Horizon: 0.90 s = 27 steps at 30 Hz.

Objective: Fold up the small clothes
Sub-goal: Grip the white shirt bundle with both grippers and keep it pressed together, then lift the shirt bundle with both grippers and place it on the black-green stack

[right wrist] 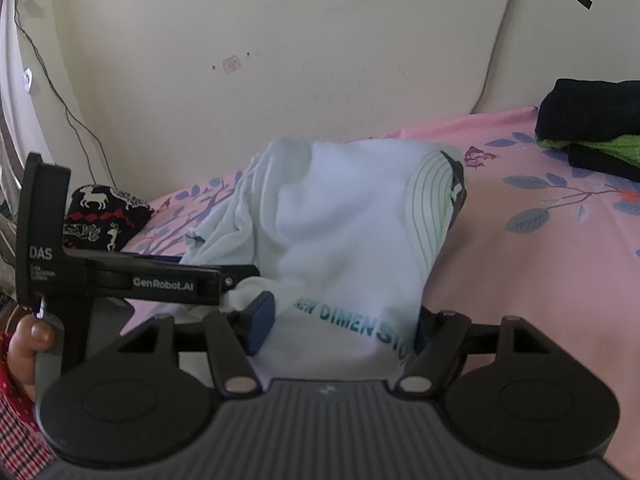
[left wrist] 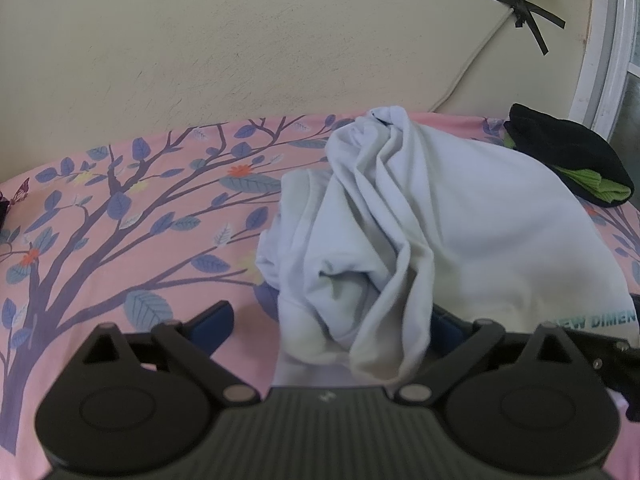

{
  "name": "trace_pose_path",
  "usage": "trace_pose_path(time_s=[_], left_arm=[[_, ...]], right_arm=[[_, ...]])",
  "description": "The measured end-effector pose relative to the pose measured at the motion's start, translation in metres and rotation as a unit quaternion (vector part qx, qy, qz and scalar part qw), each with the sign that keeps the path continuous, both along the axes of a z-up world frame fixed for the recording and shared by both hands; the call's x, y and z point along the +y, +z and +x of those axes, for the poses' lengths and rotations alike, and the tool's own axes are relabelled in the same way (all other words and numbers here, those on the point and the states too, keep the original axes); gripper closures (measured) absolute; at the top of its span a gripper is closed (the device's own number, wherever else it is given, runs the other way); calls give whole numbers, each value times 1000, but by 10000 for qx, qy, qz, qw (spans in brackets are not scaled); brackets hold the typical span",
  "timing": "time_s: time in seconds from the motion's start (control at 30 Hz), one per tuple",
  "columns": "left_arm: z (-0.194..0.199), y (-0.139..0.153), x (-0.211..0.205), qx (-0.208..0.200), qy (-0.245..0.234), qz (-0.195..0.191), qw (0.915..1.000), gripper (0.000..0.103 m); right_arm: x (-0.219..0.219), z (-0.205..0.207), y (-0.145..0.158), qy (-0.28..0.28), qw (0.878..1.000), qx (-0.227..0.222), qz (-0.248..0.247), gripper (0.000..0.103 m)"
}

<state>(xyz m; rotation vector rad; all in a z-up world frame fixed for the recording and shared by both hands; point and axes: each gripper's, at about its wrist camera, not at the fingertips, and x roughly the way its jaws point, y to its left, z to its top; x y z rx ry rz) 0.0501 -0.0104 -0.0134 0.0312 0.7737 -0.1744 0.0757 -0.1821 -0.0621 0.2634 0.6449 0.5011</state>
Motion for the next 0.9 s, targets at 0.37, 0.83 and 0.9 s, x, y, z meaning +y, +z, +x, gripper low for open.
trace_pose_path(time_s=[0.37, 0.83, 0.9], left_arm=[[-1, 0, 0, -17, -5, 22, 10000, 4], [-5, 1, -3, -92, -214, -40, 9997, 22], [-5, 3, 0, -90, -269, -105, 9995, 30]], right_arm=[[0, 0, 0, -2, 10000, -2, 4, 33], [3, 12, -1, 74, 9998, 132, 111, 32], [8, 16, 0, 98, 9999, 120, 48, 32]])
